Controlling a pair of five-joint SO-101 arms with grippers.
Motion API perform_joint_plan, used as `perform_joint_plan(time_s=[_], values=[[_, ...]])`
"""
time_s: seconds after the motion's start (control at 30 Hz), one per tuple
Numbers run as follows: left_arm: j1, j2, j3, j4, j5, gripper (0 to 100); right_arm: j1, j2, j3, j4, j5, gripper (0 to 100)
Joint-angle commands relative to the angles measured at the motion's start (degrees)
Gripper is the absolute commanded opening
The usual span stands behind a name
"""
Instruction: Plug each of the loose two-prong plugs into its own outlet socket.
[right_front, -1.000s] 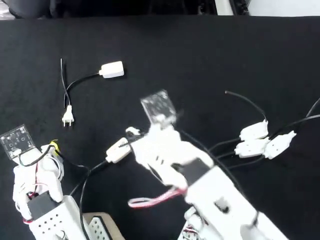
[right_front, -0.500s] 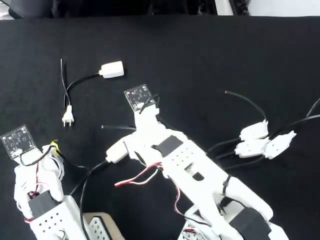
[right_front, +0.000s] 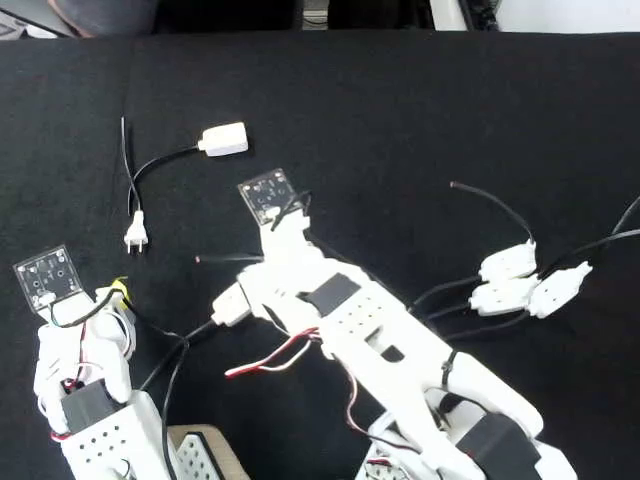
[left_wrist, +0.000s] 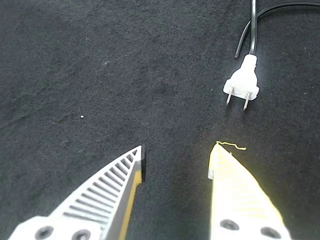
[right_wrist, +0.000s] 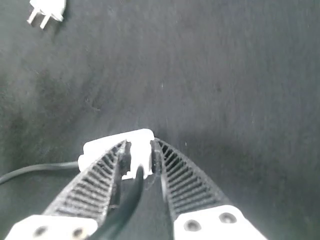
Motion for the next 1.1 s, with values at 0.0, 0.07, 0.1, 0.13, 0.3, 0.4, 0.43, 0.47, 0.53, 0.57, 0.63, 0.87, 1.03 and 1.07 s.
perform_joint_plan(time_s=[0.0,0.07,0.1,0.13,0.3,0.4,0.43,0.47,0.53,0.57,0.63,0.87,1.03,1.07], values=[[0.75,-0.44,1.10,-1.14,-0.44,22,-0.62,0.92,-0.13,-3.96,1.67,1.1],[0.75,-0.35,1.10,-1.14,-0.44,22,-0.70,1.89,-0.13,-4.13,2.73,1.1],[0.75,-0.35,1.10,-1.14,-0.44,22,-0.70,2.42,-0.13,-4.13,3.25,1.1],[0.75,-0.35,1.10,-1.14,-0.44,22,-0.70,2.86,-0.13,-4.13,3.78,1.1],[0.75,-0.35,1.10,0.00,-0.44,22,-0.70,3.65,-0.13,-3.78,4.40,1.1],[0.75,-0.35,1.10,0.00,-0.44,22,-0.70,3.47,0.13,-3.16,4.40,1.1],[0.75,-0.35,1.10,0.00,-0.44,22,-0.70,3.47,-0.13,-2.02,4.40,1.1],[0.75,-0.35,1.10,0.00,-0.44,22,-0.70,3.38,-0.48,-0.79,4.40,1.1],[0.75,-0.35,1.10,0.00,-0.44,22,-0.70,3.38,-1.63,1.49,4.40,1.1],[0.75,-0.35,1.10,0.00,-0.44,22,-0.79,3.38,-1.89,2.55,4.40,1.1],[0.75,-0.35,1.10,0.00,-0.44,22,-0.97,3.38,-1.98,3.96,4.40,1.1],[0.75,-0.35,1.10,0.00,-0.44,22,-1.05,3.47,-1.71,4.40,4.40,1.1],[0.75,-0.35,1.10,0.00,-0.44,22,-1.05,4.53,-1.27,4.13,4.04,1.1],[0.75,-0.35,1.10,0.00,-0.44,22,-1.05,5.32,-1.19,3.96,4.04,1.1]])
